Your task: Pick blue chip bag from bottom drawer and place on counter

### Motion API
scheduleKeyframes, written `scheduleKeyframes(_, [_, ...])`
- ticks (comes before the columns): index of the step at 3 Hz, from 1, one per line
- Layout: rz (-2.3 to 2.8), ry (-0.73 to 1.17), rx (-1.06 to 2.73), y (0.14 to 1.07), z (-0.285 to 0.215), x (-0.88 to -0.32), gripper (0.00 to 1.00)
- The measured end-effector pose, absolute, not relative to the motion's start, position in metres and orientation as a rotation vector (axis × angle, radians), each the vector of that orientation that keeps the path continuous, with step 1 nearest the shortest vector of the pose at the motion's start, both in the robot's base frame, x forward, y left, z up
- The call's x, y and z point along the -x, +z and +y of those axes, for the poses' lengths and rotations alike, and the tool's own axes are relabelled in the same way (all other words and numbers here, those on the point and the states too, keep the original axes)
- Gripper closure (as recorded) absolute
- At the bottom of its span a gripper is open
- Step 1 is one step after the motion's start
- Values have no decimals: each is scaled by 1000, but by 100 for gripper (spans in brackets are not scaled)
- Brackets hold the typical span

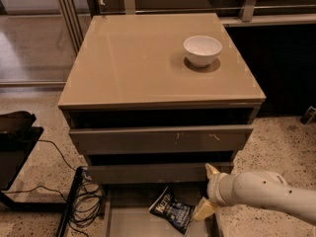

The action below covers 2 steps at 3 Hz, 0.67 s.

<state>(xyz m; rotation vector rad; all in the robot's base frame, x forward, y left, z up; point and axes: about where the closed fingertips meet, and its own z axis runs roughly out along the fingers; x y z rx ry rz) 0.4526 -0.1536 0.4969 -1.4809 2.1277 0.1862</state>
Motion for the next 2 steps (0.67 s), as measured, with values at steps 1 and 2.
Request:
scheduleKeyframes(1, [2150, 220, 1459, 454, -162, -445, 0])
scheduleKeyframes(2, [2153, 253, 1493, 405, -161, -443, 0])
